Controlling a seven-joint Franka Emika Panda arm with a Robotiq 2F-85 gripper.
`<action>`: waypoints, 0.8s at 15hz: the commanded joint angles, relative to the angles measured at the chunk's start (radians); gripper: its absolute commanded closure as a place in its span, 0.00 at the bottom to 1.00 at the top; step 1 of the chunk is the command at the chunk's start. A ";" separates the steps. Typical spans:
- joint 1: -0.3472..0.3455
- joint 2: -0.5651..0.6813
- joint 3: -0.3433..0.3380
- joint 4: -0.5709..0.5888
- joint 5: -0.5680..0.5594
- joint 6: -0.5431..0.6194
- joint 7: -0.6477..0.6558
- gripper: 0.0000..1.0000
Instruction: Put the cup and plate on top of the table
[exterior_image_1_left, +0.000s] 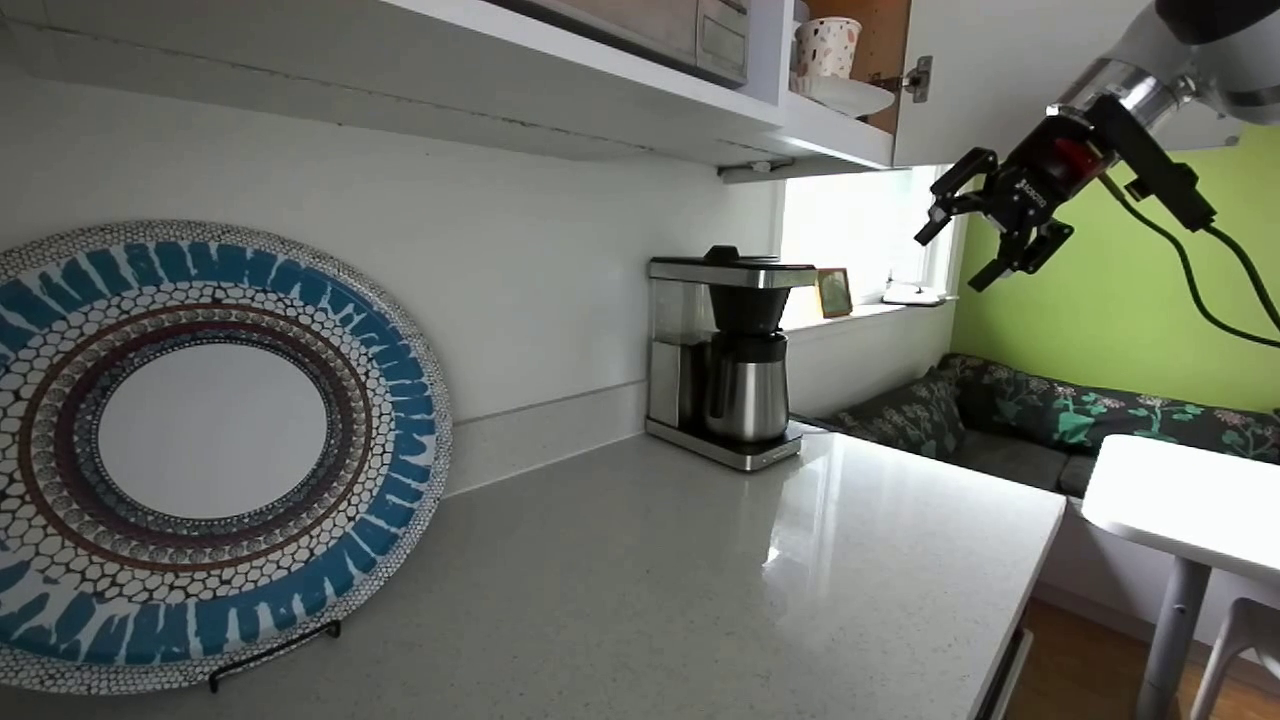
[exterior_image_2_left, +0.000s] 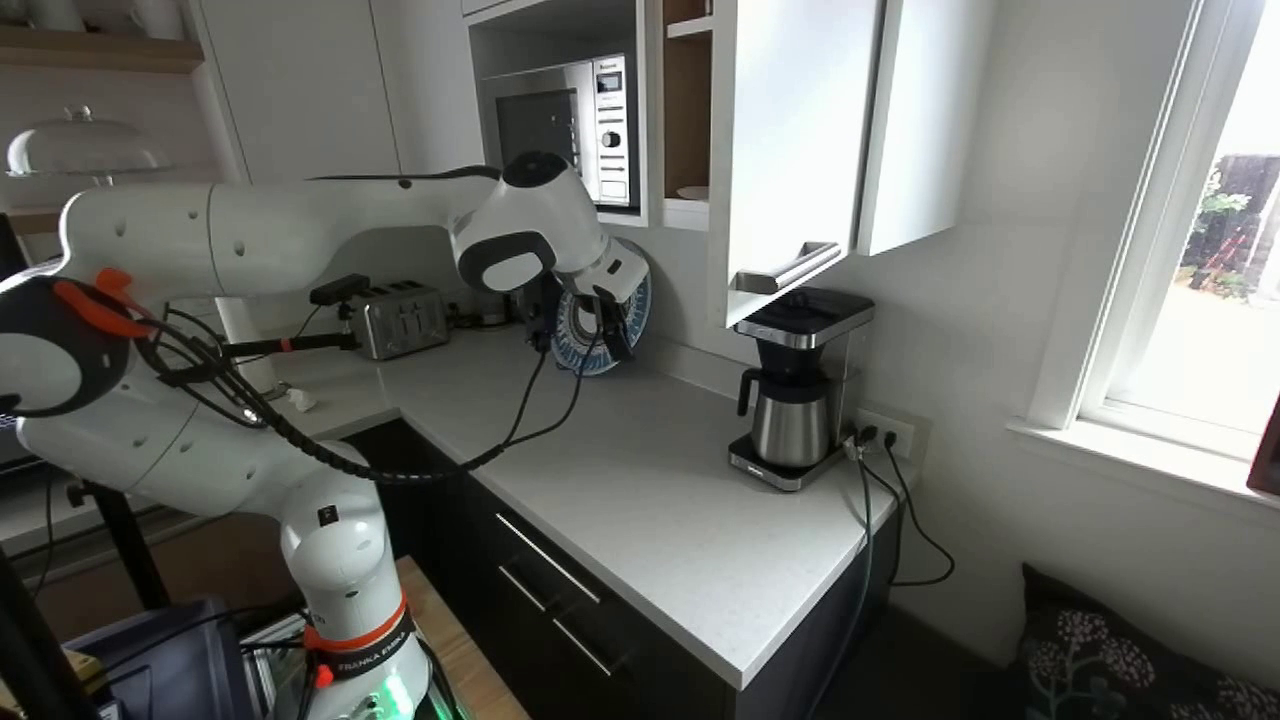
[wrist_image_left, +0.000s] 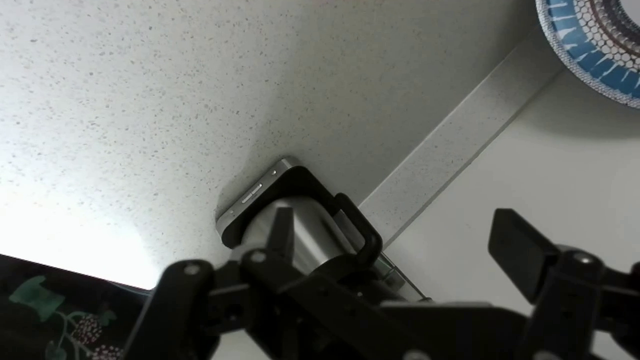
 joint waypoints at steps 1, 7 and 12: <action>-0.017 -0.023 -0.040 0.059 0.002 -0.041 -0.010 0.00; -0.054 -0.009 -0.106 0.216 -0.009 -0.128 -0.001 0.00; -0.027 0.043 -0.157 0.342 0.014 -0.242 -0.034 0.00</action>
